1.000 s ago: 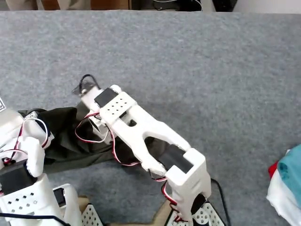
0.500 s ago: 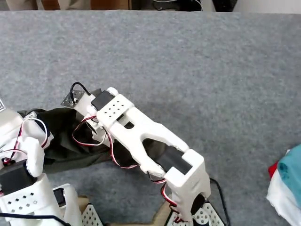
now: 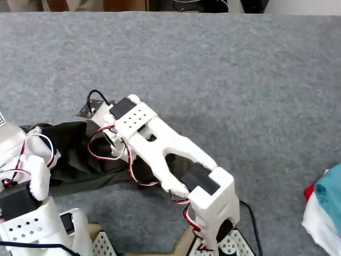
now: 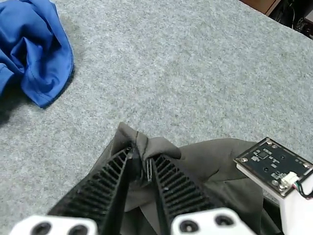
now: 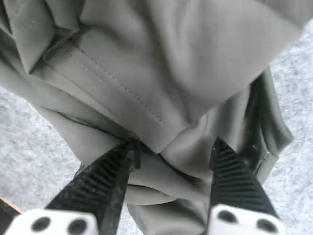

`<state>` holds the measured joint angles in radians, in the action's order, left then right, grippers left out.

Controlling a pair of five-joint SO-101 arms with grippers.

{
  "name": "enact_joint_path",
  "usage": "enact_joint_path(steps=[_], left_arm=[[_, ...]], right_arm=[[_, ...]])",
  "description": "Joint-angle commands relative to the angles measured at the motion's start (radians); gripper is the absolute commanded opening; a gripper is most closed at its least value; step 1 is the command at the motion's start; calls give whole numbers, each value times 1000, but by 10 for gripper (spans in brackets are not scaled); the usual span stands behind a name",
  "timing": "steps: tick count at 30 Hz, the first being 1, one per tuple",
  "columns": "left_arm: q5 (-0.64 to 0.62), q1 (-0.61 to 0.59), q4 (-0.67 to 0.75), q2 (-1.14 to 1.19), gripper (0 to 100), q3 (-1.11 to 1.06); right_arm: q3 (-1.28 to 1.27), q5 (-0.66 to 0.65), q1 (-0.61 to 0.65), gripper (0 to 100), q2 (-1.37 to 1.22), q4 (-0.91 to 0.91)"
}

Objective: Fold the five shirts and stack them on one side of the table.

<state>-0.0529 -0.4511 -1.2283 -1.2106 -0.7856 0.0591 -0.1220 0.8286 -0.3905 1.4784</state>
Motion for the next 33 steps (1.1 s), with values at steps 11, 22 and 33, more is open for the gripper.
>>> enact_joint_path(steps=[11,22,33], left_arm=[[6,-9,-5,-8,19,12],[6,-9,-3,-8,19,12],[6,-9,-3,-8,19,12]], right_arm=[[36,-18,58,150,-36,-26],[33,-25,-24,153,-5,-26],[38,-25,-18,152,-87,-58]])
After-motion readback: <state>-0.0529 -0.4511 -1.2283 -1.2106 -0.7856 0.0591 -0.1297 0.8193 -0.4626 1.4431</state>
